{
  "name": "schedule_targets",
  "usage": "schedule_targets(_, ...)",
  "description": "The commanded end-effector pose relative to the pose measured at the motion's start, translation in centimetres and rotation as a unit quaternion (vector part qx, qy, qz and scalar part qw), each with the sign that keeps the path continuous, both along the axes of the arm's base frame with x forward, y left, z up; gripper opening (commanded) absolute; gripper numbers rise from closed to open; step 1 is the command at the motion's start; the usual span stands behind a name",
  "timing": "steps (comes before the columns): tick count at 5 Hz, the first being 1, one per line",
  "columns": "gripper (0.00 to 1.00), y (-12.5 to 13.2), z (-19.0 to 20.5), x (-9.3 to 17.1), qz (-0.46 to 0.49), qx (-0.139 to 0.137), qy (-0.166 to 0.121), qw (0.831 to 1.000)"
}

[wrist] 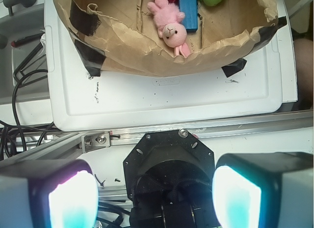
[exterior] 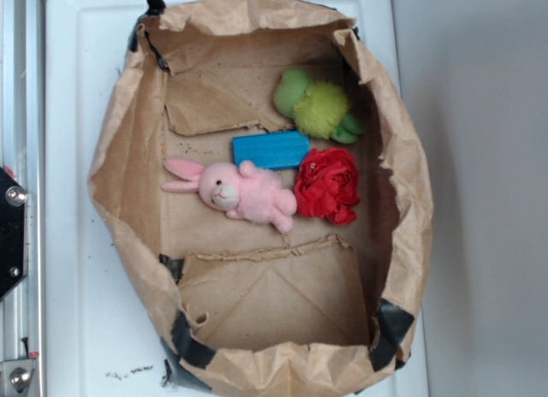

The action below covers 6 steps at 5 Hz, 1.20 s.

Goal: Grab the pink bunny.

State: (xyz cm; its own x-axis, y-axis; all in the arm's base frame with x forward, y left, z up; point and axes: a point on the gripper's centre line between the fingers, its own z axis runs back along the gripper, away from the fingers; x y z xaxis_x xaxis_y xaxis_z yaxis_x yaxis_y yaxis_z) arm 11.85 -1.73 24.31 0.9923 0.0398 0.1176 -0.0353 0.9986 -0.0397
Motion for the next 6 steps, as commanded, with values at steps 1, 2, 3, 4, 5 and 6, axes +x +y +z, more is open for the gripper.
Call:
schedule_targets(1,1.0,0.0,0.0,0.0,0.0,0.0,0.0,1.0)
schedule_targets(2,1.0,0.2,-0.7,5.0,0.026,-0.019,0.009,0.999)
schedule_targets(3,1.0,1.4,-1.7,10.0,0.042,-0.044,-0.007,0.998)
schedule_targets(4,1.0,2.8,-3.3,13.0,0.019,-0.043,-0.082,0.996)
schedule_targets(5,1.0,4.0,-4.7,13.9,-0.014,-0.037,-0.135,0.99)
schedule_targets(6,1.0,4.4,-6.8,15.3,0.013,-0.015,-0.168,0.986)
